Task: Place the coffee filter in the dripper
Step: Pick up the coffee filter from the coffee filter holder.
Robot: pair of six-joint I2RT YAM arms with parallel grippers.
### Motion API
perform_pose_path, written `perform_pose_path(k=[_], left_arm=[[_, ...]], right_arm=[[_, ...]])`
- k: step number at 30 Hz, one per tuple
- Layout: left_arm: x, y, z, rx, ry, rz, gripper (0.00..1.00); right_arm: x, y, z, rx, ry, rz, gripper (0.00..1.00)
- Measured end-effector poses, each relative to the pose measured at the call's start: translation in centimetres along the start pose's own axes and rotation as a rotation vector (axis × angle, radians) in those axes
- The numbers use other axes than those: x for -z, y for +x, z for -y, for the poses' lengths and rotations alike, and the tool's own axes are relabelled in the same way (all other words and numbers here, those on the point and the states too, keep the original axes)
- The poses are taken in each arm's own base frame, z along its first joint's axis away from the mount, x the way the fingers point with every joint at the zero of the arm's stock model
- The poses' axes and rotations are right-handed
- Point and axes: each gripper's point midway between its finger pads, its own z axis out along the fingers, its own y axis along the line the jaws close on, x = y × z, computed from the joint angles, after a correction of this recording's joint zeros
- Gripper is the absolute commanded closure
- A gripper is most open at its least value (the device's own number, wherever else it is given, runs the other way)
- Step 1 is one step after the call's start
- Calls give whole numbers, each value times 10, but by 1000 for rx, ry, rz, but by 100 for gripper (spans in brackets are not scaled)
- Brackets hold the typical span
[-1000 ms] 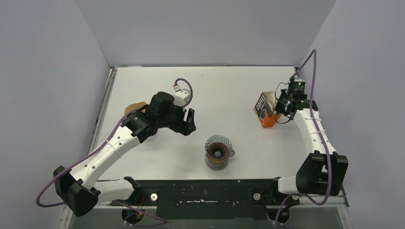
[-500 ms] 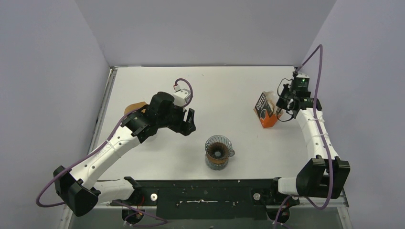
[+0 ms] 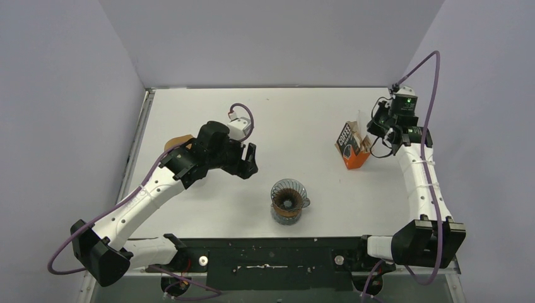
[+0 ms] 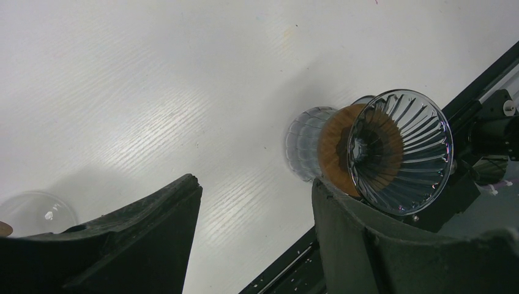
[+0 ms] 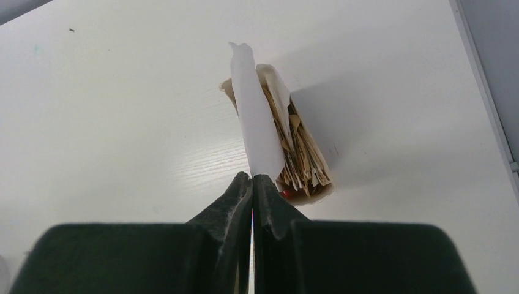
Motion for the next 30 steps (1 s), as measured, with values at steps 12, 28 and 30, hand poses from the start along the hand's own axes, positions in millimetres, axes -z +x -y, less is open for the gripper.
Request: perform_pose_path(k=[12,28,30], left_arm=[[1,-8,-2,41,-7,22,36],[7,-54,15,159,91,188,31],[11,-60,20,177,126,221,30]], right_arm=[[36,-37,-38,22,-150,100,100],[84,-28,-157,155,-587,92,100],[91,-28,-167,167,-650,91,100]])
